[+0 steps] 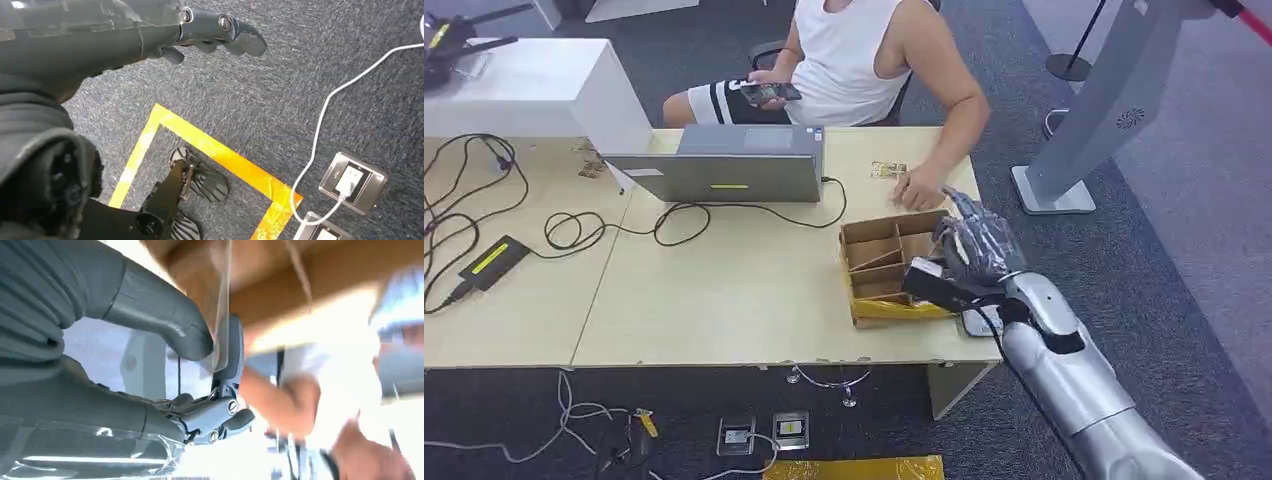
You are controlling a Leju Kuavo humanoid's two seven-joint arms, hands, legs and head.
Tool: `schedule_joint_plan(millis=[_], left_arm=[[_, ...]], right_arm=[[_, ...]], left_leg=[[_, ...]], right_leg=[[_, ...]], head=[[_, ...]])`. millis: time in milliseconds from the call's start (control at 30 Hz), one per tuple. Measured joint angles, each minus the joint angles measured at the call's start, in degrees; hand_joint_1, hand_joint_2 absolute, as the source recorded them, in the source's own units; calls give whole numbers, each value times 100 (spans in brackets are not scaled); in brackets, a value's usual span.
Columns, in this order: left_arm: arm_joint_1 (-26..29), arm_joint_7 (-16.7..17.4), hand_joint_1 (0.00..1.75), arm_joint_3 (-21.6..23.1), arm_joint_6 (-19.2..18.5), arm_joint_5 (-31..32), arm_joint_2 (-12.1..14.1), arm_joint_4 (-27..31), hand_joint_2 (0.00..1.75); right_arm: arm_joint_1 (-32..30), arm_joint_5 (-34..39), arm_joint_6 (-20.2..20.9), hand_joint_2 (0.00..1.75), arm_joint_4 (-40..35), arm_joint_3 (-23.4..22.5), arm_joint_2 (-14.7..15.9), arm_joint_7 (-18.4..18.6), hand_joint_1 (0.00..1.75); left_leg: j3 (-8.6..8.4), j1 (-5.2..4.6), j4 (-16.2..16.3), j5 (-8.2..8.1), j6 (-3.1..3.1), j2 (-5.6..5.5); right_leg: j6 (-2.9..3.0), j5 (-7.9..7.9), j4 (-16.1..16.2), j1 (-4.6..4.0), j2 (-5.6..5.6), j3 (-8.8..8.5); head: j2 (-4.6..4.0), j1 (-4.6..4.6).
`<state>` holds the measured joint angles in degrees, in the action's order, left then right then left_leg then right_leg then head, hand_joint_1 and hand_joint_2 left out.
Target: Pass the card to the sensor for recognition and then transmit it.
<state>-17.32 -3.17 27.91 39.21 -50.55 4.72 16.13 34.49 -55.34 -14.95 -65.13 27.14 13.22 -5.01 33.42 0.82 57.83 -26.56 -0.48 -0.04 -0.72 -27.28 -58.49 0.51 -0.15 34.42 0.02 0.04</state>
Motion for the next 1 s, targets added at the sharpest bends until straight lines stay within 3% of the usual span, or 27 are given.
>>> schedule_joint_plan(millis=[133, 467, 633, 1000], left_arm=[[-9, 13, 0, 26, 39, 7, -4, 0, 0], [-36, 127, 0, 55, 35, 44, -33, 0, 0], [-95, 160, 0, 101, 17, 114, -55, 0, 0], [-236, 225, 0, 234, -33, 203, -57, 0, 0]], right_arm=[[447, 39, -181, 175, -2, -170, 0, -172, 175], [1462, 172, -50, 175, 185, -293, -46, -559, 175], [2019, 232, -170, 175, 919, -249, -190, -804, 175], [2623, 94, -258, 175, 2656, -100, -430, -813, 175]], left_leg=[[0, 0, 0, 1, 0, 0], [4, 0, 0, 1, 0, 0], [4, 0, 0, 3, 2, -4], [5, 0, 1, 4, 3, -6]], right_leg=[[-1, 2, 0, 0, 1, 0], [0, 2, -1, 0, 0, 1], [0, 2, -1, 0, -5, 0], [0, 2, -1, 0, -8, 0]], head=[[0, 0], [0, 2], [0, 2], [0, 2]])
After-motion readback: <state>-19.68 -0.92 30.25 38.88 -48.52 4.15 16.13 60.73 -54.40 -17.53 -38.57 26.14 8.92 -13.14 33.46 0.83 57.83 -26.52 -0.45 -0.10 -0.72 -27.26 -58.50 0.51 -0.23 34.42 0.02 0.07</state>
